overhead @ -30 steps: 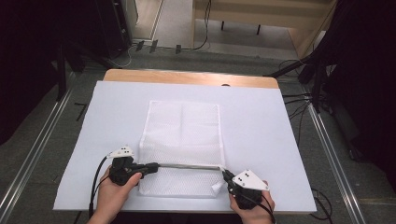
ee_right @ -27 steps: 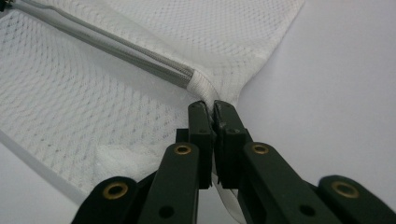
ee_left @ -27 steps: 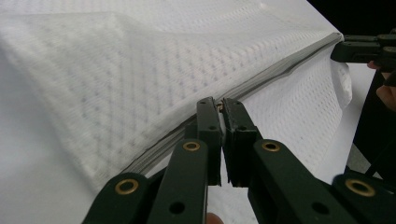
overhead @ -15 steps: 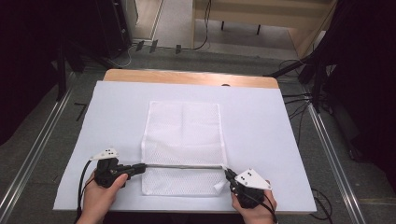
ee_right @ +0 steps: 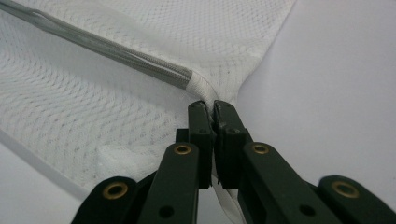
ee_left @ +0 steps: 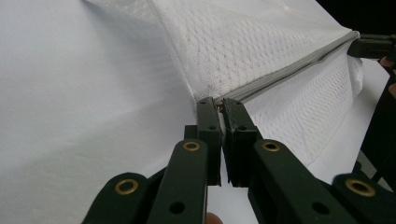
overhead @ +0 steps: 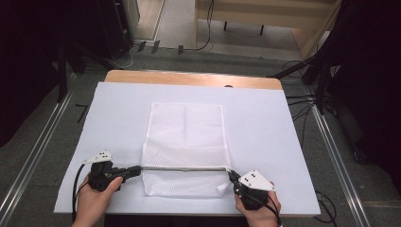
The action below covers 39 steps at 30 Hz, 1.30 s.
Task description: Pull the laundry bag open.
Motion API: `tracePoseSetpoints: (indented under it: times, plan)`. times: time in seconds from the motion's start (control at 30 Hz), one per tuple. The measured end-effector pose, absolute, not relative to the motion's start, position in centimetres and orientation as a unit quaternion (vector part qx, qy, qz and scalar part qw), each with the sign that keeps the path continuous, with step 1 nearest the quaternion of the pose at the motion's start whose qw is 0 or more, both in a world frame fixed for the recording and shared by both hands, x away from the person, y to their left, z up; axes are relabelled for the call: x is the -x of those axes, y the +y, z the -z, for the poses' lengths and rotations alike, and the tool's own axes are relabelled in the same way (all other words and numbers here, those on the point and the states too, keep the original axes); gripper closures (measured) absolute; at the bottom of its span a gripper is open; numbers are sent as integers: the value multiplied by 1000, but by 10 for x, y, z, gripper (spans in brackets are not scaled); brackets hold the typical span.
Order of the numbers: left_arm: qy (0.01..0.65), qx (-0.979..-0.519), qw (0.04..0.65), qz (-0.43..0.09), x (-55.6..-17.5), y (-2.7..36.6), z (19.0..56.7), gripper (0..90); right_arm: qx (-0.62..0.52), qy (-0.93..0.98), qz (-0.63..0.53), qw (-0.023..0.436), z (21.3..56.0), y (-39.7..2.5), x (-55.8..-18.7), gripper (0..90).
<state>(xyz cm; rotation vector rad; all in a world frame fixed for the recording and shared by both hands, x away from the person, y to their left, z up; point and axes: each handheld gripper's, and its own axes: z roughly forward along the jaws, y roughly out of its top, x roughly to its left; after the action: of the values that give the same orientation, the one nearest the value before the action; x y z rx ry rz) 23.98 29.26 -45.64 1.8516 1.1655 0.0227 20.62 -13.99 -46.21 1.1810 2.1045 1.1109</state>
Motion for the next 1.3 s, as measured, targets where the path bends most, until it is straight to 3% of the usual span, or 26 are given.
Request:
tracePoseSetpoints:
  times: [0.6,0.63,0.67,0.7,0.73,0.8,0.87,0.93,1.0,1.03,1.07,1.13,1.17,1.2,1.3]
  plan:
    - [473,-747,467,-17,-238,297,457,864,-425,772,-409,237,461,-141,-206,882]
    - [467,-747,472,-26,-237,297,456,839,-428,771,-408,238,461,-141,-206,882]
    - [449,-742,496,-45,-235,299,454,672,-432,769,-408,237,461,-144,-205,881]
    - [449,-742,496,-45,-235,299,454,579,-432,769,-408,237,461,-144,-205,881]
    - [436,-729,524,-65,-232,301,451,425,-433,767,-416,227,461,-148,-205,880]
    - [429,-730,523,-95,-229,302,448,284,-432,767,-419,223,462,-149,-204,873]
    - [428,-731,519,-118,-227,303,446,242,-431,766,-420,223,463,-150,-204,864]
    - [433,-724,519,-139,-225,306,442,123,-430,764,-427,221,462,-150,-204,771]
    - [431,-715,532,-143,-224,311,440,85,-424,760,-441,218,461,-149,-205,552]
    - [431,-715,532,-143,-224,311,440,83,-424,760,-441,218,461,-149,-205,552]
    - [427,-712,538,-144,-224,315,438,82,-424,757,-446,221,459,-150,-205,411]
    - [432,-706,542,-146,-225,320,438,69,-423,755,-447,228,458,-153,-206,316]
    - [432,-706,542,-146,-225,320,438,69,-423,755,-447,228,458,-153,-206,316]
    - [438,-698,546,-150,-226,325,438,68,-428,751,-443,237,456,-156,-207,186]
    - [440,-698,544,-151,-227,330,439,0,-440,748,-436,239,455,-162,-209,143]
